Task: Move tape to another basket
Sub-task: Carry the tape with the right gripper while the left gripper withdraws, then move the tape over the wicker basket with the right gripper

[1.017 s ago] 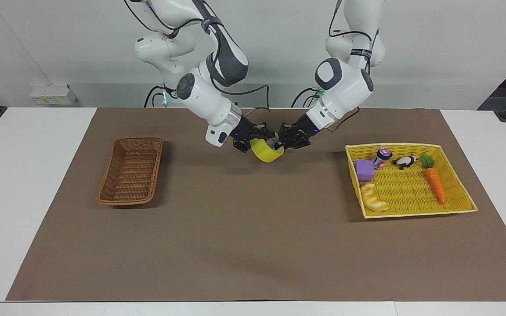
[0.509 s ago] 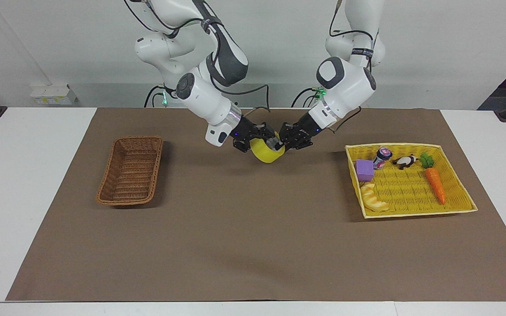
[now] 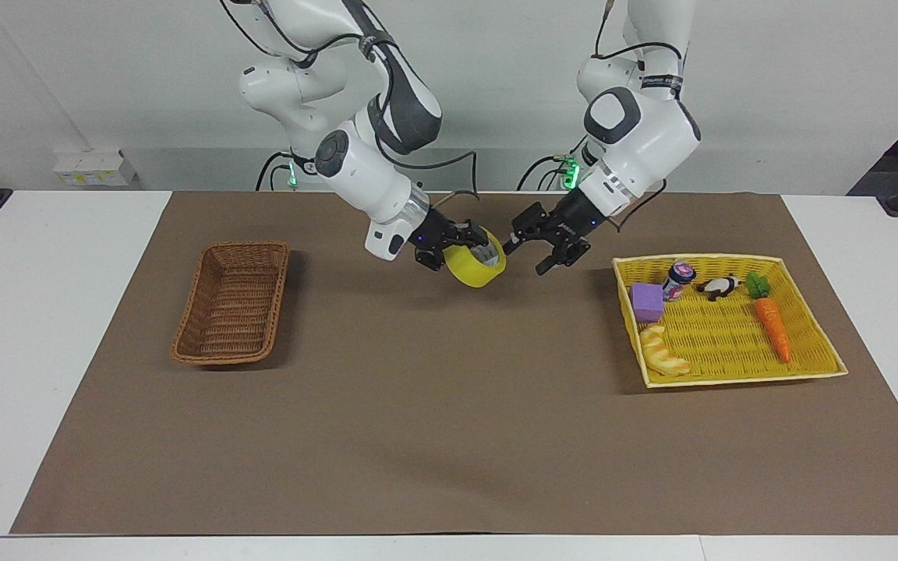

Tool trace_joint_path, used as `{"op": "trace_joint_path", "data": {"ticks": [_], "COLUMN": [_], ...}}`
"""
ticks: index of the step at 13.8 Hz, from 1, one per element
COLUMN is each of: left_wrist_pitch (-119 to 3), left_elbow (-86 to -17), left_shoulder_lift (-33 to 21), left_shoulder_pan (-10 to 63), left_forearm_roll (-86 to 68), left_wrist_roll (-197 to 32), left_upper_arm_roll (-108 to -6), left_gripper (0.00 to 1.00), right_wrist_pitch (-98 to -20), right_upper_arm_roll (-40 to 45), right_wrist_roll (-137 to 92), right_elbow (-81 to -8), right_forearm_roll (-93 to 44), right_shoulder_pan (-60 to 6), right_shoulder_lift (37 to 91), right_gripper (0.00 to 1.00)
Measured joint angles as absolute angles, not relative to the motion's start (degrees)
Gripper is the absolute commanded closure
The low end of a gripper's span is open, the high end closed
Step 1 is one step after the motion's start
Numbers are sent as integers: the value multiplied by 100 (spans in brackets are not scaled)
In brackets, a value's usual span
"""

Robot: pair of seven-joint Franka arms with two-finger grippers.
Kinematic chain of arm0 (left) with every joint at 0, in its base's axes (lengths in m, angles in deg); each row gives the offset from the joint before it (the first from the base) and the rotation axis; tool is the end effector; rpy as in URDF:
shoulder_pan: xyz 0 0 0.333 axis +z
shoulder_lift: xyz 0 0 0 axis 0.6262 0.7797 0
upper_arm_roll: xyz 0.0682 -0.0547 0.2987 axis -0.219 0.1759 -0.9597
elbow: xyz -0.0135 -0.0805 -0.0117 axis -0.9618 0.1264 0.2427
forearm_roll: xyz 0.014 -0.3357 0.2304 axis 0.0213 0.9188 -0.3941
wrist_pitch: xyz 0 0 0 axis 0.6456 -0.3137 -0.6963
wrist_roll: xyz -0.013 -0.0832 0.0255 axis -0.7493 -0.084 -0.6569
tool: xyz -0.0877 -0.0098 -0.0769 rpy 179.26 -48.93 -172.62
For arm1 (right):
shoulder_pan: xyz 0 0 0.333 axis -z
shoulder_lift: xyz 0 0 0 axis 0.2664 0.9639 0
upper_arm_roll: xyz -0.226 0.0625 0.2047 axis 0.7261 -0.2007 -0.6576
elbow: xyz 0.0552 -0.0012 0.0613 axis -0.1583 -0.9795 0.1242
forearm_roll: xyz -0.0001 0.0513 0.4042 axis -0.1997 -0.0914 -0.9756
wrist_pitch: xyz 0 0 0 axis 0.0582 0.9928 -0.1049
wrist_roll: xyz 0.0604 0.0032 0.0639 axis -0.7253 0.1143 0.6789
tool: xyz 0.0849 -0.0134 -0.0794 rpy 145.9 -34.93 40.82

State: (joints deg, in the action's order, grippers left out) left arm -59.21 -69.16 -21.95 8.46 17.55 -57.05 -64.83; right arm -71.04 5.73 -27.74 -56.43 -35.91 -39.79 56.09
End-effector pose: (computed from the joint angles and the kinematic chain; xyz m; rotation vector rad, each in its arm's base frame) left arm 0.5021 -0.2434 0.4346 2.4116 0.0061 0.2510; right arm 0.5248 0.3058 0.3872 -2.5351 -0.1222 0.0342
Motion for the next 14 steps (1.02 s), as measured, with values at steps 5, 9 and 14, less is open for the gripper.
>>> {"op": "trace_joint_path", "data": {"ticks": [5, 9, 14], "left_wrist_pitch": [-4351, -3173, -1894], "left_elbow": [-6118, -5074, -3406], "left_shoulder_lift": [-2238, -2182, -1645], "left_shoulder_pan": [1930, 2418, 2702], "left_forearm_roll": [-662, -2622, -3471], "left_wrist_roll": [-5711, -5715, -5714], "left_upper_arm_roll": [-6501, -6514, -6518], "left_gripper": [0, 0, 0], "right_wrist_pitch": [-6391, -5337, -4515], "right_upper_arm_roll": [632, 650, 668], "right_wrist_roll": [-2748, -2071, -1199], "right_elbow": [-5412, -5000, -4404], "right_forearm_roll": [-2823, -2715, -1850], "right_shoulder_pan": [-3576, -2798, -1818], "right_shoulder_lift": [5491, 5371, 5365], "right_gripper": [100, 100, 100]}}
